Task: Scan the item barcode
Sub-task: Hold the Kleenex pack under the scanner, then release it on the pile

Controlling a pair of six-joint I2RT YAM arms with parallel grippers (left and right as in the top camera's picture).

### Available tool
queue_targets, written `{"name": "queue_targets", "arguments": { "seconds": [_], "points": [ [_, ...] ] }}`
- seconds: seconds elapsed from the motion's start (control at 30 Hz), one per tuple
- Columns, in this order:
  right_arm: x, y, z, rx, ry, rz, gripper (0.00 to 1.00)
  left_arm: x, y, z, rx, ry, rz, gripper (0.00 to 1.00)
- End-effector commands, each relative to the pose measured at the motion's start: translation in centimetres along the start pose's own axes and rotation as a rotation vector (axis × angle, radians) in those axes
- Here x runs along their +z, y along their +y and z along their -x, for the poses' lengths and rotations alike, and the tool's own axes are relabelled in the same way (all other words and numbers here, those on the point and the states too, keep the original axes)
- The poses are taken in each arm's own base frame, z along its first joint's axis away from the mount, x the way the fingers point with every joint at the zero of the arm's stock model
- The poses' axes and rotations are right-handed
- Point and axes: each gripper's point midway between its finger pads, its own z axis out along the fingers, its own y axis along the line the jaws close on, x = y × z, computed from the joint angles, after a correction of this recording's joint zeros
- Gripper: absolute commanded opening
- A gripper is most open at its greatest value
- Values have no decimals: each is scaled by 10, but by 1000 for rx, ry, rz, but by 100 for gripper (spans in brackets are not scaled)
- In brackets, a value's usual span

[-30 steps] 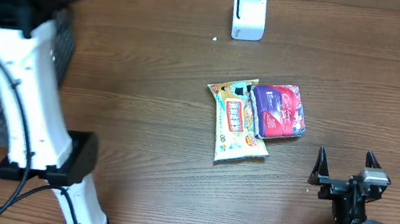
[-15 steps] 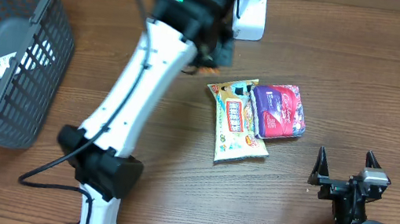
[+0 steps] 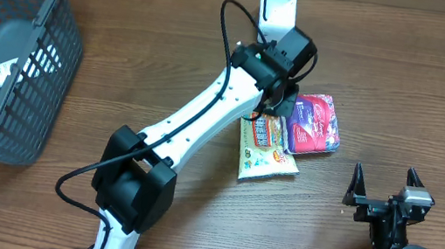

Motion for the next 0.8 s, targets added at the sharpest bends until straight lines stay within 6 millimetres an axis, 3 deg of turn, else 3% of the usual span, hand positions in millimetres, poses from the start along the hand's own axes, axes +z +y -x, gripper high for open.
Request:
{"name": "queue_targets", "arguments": {
  "seconds": [0.0, 0.23, 0.47, 0.77],
  "points": [
    [0, -2, -1, -4, -6, -12, 100, 11, 2, -7, -58, 10, -1, 4],
    [0, -2, -1, -4, -6, -11, 100, 16, 4, -14, -65, 27, 9, 5],
    [0, -2, -1, -4, -6, -12, 100, 15, -5, -20, -66, 64, -46, 23],
    [0, -2, -1, -4, -6, -12, 100, 9, -4, -16, 19, 57, -52, 25]
  ]
}}
